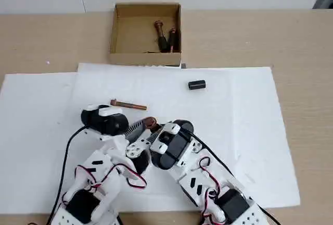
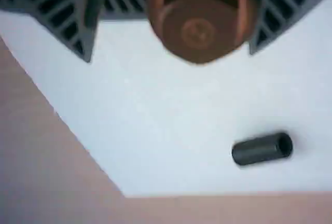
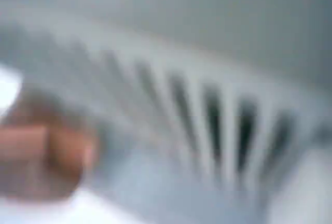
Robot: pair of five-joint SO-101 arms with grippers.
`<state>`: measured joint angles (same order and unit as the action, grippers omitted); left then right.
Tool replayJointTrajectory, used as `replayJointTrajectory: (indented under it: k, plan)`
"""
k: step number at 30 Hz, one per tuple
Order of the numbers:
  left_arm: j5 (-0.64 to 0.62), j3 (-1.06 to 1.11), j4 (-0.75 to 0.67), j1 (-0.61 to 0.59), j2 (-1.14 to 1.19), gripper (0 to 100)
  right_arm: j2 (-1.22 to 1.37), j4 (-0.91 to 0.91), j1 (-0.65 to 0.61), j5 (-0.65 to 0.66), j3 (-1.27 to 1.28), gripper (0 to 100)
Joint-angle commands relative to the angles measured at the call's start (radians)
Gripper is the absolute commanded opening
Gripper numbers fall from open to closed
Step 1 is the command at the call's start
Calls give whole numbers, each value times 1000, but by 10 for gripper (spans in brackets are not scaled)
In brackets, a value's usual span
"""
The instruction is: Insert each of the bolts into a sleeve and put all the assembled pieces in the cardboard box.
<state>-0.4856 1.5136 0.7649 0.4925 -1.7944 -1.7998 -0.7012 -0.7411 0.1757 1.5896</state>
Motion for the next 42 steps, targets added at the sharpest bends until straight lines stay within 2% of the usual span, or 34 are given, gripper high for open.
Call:
replayJointTrajectory:
  k: [1, 4, 9, 11, 13, 14, 15, 20, 25, 28, 31, 42]
  plan:
    - [64, -85, 3, -46, -8, 187, -2, 24, -5, 3, -31, 2]
    - [107, -113, 3, -91, -8, 187, -2, 24, -5, 0, -31, 2]
    - [104, -154, 66, -110, -8, 186, -2, 24, -5, 0, -31, 2]
    - [104, -166, 91, -115, -12, 150, -2, 24, -5, 0, -32, 2]
    - [107, -183, 110, -123, -12, 63, -2, 24, 15, -3, -35, 2]
    - [107, -189, 112, -137, -12, 10, -2, 24, 31, -3, -35, 2]
    - [107, -191, 112, -150, -12, 3, -2, 24, 54, -5, -35, 2]
    - [109, -159, 115, -235, -12, 6, -2, 24, 189, -11, -40, 2]
    - [114, -71, 117, -334, -12, 6, 10, 21, 335, -81, -84, 2]
    - [193, 5, 112, -400, -12, 6, 30, -2, 384, -91, -160, 3]
    - [282, 68, 107, -434, -12, 6, 139, -24, 387, -94, -278, 3]
    - [284, 148, 86, -443, -14, 7, 983, 44, 389, -132, -904, 3]
